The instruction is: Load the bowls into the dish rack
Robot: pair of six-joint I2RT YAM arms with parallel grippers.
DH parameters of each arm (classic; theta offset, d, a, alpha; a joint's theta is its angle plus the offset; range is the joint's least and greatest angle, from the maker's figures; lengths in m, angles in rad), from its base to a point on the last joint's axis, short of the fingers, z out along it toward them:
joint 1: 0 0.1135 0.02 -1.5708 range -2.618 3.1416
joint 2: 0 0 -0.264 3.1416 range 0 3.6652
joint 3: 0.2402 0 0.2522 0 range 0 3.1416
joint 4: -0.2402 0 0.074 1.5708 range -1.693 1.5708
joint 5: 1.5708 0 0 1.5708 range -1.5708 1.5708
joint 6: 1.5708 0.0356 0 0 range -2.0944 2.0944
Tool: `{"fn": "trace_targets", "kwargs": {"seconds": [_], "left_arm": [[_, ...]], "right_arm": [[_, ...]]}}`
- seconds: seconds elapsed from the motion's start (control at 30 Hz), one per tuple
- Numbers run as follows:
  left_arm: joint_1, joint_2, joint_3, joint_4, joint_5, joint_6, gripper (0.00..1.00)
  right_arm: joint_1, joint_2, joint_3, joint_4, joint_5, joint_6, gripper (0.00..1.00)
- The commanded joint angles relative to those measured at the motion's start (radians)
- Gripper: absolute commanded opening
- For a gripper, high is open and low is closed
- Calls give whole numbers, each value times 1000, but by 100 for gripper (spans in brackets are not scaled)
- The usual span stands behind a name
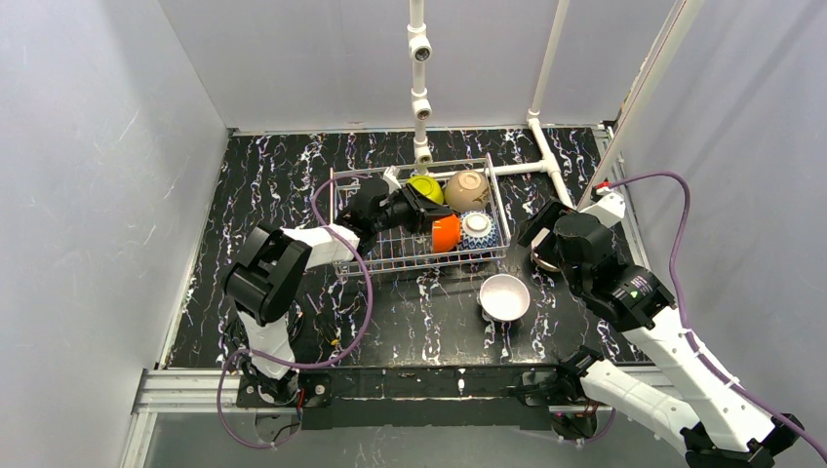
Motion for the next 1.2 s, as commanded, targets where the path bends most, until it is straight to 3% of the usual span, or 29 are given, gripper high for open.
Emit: {"fn": "trace_targets", "kwargs": {"seconds": [0.0, 0.33, 0.5, 0.8, 1.17], "left_arm": [[15, 3, -25, 14, -11, -13, 18], [36, -66, -89, -37, -65, 20, 29], [42, -105, -75, -150, -91, 76, 34], [64, -155, -115, -258, -130, 157, 38], [97, -140, -24, -466, -107, 277, 39]], "right_arm": [[-1, -9, 0, 9, 7, 0, 84], [-1, -11, -10, 22, -20, 0, 84], [-1, -8, -11, 26, -25, 1, 83], [0, -22, -29, 42, -38, -17, 83], [0, -16, -43, 46, -48, -17, 83]]}}
